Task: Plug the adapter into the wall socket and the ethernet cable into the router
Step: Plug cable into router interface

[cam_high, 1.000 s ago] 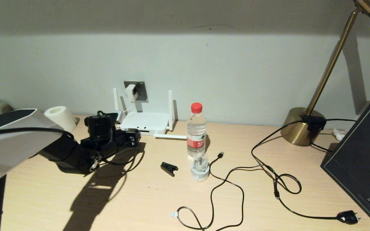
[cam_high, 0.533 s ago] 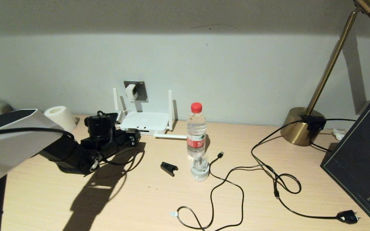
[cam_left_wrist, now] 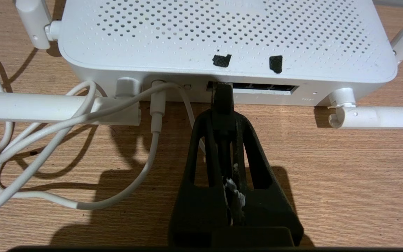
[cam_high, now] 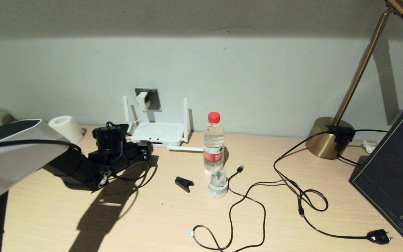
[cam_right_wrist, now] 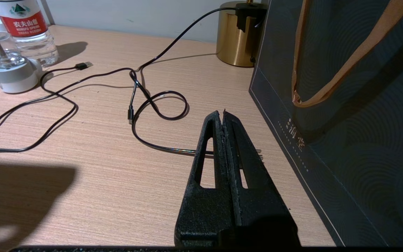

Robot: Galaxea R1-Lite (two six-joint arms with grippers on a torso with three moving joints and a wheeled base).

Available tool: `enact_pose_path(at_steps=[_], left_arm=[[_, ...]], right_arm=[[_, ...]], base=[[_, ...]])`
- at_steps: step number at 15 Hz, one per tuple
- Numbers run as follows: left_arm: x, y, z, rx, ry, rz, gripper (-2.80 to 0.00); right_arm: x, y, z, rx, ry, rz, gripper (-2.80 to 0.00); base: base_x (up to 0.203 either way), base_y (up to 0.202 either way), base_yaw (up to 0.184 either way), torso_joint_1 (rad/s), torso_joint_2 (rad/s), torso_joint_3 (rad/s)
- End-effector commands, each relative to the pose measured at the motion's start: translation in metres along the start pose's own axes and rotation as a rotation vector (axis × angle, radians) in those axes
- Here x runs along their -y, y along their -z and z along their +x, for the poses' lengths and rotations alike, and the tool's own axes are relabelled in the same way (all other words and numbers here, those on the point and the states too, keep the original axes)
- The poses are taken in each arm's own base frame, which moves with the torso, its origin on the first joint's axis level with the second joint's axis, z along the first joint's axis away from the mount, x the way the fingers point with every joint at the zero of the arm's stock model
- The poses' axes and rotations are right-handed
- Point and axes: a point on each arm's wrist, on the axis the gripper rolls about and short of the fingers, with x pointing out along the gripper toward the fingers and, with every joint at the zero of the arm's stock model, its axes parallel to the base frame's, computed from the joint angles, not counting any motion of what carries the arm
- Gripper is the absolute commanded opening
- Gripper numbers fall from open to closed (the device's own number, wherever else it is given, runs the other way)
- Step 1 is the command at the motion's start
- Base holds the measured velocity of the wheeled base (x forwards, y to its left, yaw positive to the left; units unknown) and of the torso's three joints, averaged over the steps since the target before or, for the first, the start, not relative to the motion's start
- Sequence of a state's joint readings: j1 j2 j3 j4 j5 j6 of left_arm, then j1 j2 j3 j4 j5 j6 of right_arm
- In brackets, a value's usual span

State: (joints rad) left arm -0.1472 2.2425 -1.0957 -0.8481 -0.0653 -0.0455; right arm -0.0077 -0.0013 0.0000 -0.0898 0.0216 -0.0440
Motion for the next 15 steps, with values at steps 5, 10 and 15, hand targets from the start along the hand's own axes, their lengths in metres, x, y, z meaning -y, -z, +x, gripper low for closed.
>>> enact_pose_path(at_steps=[5, 10, 15], left_arm=[[0.0001, 0.0054, 0.0036, -0.010, 0.001, -0.001, -2.80], [0.0004, 0.0022, 0.0022, -0.002, 0.002, 0.000, -2.80], [0.0019, -0.0021, 0.0028, 0.012, 0.004, 0.001, -2.80]], right_arm=[[-0.0004, 0.0095, 0.0019, -0.034, -0.003, 0.000, -2.80], [-0.0004, 0.0095, 0.0019, -0.034, -0.002, 0.000, -2.80], [-0.0004, 0.0095, 0.0019, -0.034, -0.001, 0.000, -2.80]], base=[[0.000, 0.000, 0.000, 0.000, 0.00, 0.000], [0.000, 0.000, 0.000, 0.000, 0.00, 0.000], [0.000, 0.000, 0.000, 0.000, 0.00, 0.000]])
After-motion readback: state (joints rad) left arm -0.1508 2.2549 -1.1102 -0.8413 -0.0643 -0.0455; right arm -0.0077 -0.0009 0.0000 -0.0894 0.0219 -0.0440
